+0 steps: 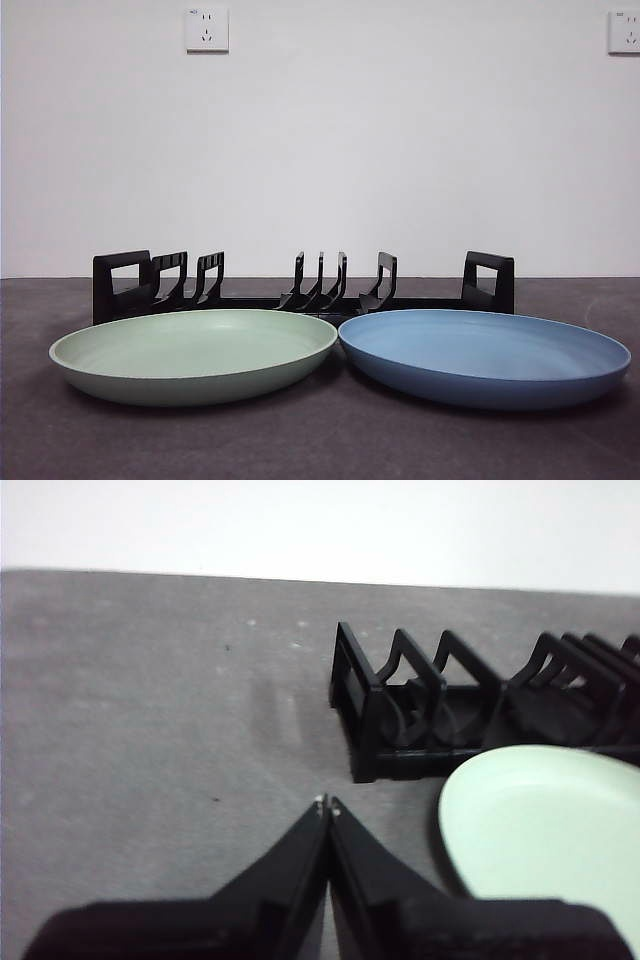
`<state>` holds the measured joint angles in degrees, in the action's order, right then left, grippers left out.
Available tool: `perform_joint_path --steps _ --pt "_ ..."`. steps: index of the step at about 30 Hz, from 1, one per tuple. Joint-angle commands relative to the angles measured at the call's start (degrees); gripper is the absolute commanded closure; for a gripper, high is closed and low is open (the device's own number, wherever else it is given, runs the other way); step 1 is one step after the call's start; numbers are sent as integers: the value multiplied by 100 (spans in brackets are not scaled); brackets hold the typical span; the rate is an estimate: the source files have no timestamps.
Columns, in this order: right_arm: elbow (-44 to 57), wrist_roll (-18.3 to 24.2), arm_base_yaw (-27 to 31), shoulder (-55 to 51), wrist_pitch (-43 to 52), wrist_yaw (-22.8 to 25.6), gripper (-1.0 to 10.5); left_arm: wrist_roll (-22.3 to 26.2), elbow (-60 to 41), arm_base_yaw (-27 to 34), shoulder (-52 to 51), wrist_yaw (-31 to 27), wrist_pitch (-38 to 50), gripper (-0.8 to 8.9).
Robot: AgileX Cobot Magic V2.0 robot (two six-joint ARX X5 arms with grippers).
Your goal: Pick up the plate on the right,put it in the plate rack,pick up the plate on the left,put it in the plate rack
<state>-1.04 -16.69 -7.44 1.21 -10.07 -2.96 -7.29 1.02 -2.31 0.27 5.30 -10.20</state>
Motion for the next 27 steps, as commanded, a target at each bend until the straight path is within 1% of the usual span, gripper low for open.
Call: perform_joint_path --steps 1,4,7,10,15,19,23,25,27 --pt "20 -660 2 2 -74 -24 951 -612 -74 13 -7 234 83 820" --pt "-146 -798 2 35 -201 -11 958 -723 -7 13 -7 555 72 820" --pt "-400 -798 2 170 -393 -13 958 -1115 136 13 37 651 -50 820" --pt "-719 -793 2 461 -678 -11 958 -1209 341 11 188 748 -210 820" --pt "-1270 -785 2 1292 -981 -2 958 -1200 776 11 728 1095 -223 820" --pt "-1641 -732 2 2111 -981 -24 958 -1073 1150 11 1329 1147 -109 820" --pt "-2063 -407 4 3034 -999 -411 958 -752 1602 11 2057 1165 -120 820" --pt "-2256 -334 4 3421 -1047 -584 957 -741 1818 9 2385 1207 -155 820" --pt "-2592 -251 7 4046 -1237 -785 955 -640 2177 9 2933 1532 -214 820"
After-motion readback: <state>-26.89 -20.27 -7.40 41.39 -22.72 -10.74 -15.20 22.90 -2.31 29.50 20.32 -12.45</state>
